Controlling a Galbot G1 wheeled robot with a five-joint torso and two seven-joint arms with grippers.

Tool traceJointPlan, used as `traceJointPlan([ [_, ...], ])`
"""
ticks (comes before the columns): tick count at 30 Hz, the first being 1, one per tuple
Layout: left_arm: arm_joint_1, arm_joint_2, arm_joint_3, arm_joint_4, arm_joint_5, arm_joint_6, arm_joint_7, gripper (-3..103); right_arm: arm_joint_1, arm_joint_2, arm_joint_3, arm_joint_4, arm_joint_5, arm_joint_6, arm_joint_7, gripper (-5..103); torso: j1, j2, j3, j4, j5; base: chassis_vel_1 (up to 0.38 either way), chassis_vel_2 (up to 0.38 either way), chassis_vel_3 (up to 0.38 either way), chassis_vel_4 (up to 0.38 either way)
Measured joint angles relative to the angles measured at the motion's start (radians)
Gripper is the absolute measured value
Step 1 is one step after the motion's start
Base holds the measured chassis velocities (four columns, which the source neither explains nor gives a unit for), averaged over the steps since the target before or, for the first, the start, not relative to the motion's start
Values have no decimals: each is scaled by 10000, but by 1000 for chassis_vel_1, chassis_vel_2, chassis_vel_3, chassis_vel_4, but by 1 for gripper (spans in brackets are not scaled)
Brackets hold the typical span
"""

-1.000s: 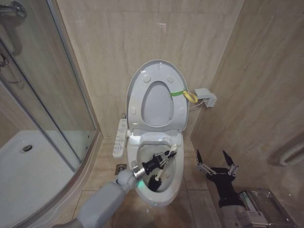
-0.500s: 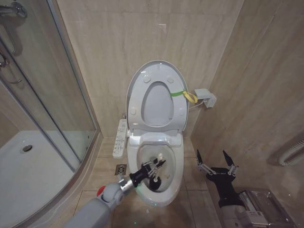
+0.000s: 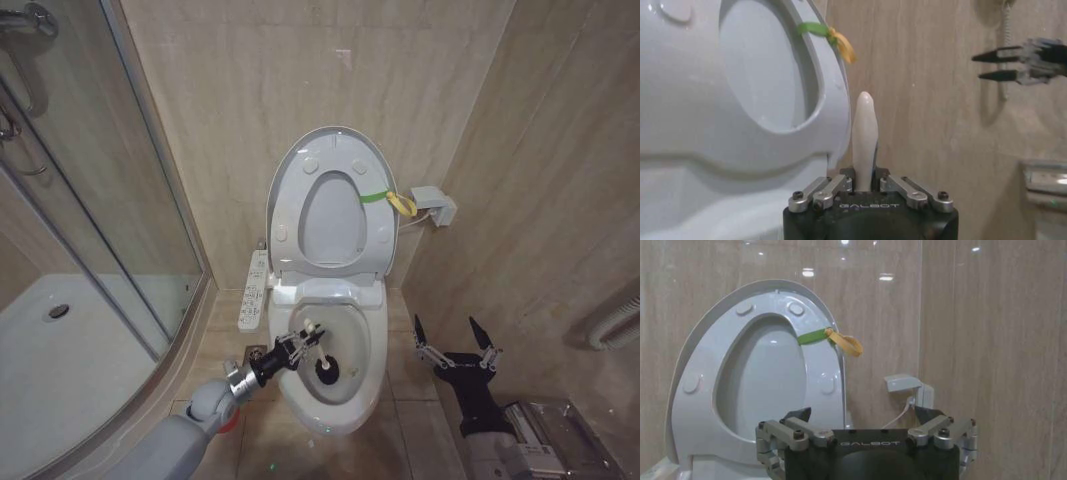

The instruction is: Open the toilet lid, clean the toilet bowl with a toilet brush, close the toilet lid, and flush.

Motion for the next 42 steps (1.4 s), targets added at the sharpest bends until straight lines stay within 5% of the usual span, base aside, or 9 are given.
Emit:
traceJointPlan([
  [12, -2065, -1448, 867, 1914, -400, -144, 185, 18, 0, 0, 0, 0, 0, 0, 0, 100, 2, -1, -1, 2, 3, 0, 0, 0, 0],
  [25, -2428, -2550, 1796, 3138, -456, -279, 437, 18, 0, 0, 0, 0, 0, 0, 0, 100, 2, -1, -1, -3, 2, 0, 0, 0, 0],
  [42, -2908, -3140, 1281, 3708, -669, -416, 395, 18, 0, 0, 0, 0, 0, 0, 0, 100, 0, -1, -1, -5, 2, 0, 0, 0, 0],
])
